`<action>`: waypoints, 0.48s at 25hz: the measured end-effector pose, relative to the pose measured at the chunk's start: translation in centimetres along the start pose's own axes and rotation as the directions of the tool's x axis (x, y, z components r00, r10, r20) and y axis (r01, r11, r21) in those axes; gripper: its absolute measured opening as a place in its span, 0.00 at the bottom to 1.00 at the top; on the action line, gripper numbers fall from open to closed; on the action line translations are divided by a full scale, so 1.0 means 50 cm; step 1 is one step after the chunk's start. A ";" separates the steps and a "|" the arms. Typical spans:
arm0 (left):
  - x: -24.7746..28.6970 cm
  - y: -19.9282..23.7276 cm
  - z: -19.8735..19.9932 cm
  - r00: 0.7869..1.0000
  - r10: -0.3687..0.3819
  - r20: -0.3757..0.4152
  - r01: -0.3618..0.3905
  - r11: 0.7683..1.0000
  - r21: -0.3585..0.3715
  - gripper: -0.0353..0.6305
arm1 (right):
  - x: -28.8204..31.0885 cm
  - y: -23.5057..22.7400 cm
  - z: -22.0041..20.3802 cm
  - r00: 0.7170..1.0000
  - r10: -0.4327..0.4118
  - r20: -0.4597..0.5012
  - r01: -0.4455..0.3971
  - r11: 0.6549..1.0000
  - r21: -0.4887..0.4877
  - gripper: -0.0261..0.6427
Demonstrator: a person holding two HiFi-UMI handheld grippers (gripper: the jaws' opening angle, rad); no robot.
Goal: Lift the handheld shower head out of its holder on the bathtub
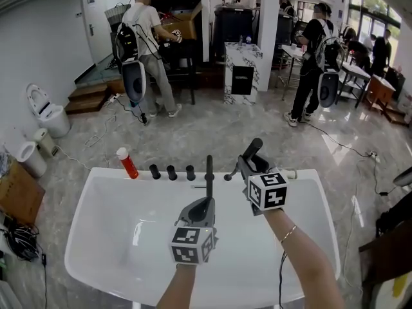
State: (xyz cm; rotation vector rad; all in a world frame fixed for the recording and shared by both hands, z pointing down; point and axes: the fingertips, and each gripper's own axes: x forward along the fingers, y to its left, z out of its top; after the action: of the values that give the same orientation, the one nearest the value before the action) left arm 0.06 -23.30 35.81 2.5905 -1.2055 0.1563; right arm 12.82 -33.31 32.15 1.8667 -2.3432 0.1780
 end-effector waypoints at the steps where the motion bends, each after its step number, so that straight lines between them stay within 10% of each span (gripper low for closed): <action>1: 0.002 0.003 -0.001 1.000 0.001 0.000 -0.001 1.000 0.001 0.08 | 0.002 -0.001 -0.002 1.000 -0.001 0.000 0.001 1.000 0.000 0.24; 12: 0.015 0.017 -0.001 1.000 0.010 -0.001 -0.010 1.000 0.004 0.08 | 0.017 -0.005 -0.009 1.000 0.004 -0.008 -0.004 1.000 -0.006 0.24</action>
State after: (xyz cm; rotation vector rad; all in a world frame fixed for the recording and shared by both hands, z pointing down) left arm -0.11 -24.38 36.21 2.5880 -1.2189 0.1627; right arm 12.87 -34.08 32.76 1.8558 -2.3394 0.1779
